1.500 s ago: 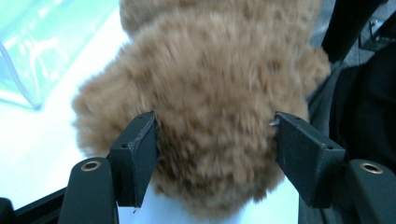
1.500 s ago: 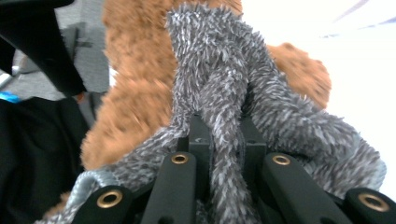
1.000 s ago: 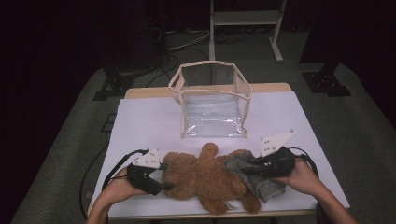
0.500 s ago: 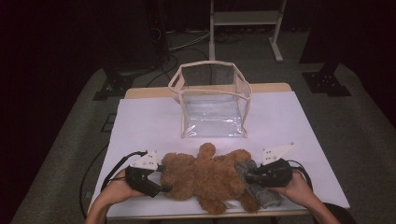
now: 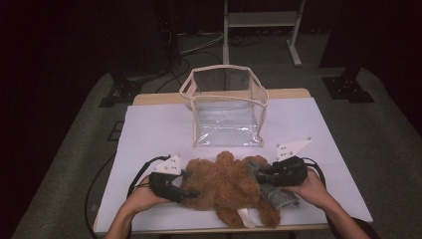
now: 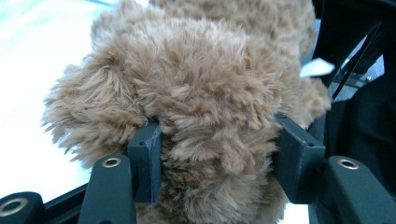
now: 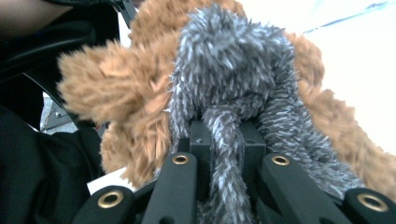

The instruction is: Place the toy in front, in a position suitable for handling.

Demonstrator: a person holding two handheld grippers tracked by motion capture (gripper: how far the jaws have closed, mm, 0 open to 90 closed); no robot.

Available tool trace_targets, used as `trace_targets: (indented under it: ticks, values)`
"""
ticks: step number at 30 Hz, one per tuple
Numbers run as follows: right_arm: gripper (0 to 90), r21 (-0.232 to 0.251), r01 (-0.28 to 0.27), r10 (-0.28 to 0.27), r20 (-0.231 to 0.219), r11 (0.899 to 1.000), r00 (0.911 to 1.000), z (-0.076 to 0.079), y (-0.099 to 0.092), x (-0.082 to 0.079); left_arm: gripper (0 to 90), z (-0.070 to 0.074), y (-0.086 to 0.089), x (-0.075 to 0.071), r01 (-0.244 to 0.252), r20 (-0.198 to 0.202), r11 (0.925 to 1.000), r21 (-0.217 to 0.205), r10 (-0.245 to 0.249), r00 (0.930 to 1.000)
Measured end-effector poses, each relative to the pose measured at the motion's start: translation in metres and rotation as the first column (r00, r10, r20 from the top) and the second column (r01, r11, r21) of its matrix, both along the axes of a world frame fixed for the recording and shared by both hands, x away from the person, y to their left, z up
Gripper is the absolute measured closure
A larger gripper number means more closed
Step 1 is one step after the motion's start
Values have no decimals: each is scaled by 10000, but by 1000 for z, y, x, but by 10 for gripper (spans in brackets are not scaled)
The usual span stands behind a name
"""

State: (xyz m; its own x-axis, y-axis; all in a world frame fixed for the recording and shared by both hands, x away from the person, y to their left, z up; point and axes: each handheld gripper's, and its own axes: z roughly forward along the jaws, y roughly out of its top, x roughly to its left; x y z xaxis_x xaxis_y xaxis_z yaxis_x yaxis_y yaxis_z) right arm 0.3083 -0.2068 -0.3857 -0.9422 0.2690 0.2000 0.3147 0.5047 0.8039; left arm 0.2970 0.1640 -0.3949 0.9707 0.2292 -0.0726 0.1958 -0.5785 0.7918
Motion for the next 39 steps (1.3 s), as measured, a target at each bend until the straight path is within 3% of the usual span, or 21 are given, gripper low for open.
trace_targets:
  ticks: [5,10,14,19,21,24,29,33,39]
  values:
    - [799,-79,-50,50,81,10000,10000,8,-1,5,421,-1,-10,6,-13,-79,9998,-201,12,10000]
    - [799,-560,4,10,244,9984,9997,17,2,6,419,2,-16,5,-81,71,10000,-40,82,9999]
    - [798,-373,-230,243,348,9990,9991,36,12,6,418,1,-31,3,51,139,10000,-30,-51,9999]
    - [797,-1535,-1005,1124,710,9830,9911,45,50,-8,413,1,-61,4,147,337,9996,220,-155,9993]
    - [797,-2472,-869,1161,1060,9651,9876,37,56,-12,407,1,-66,3,159,355,9996,230,-168,9992]
    - [800,-2355,-629,834,781,9698,9935,28,42,-8,383,2,-65,2,149,395,9992,359,-163,9991]
    - [800,-2048,-308,426,533,9783,9977,27,25,-3,358,2,-59,1,70,377,9987,505,-89,9992]
    - [797,-2073,-430,601,768,9773,9952,35,43,-1,372,-2,-62,-3,104,388,9987,490,-123,9992]
    - [797,-1650,-448,557,625,9853,9965,37,77,22,371,-2,-62,-8,264,617,9973,686,-306,9976]
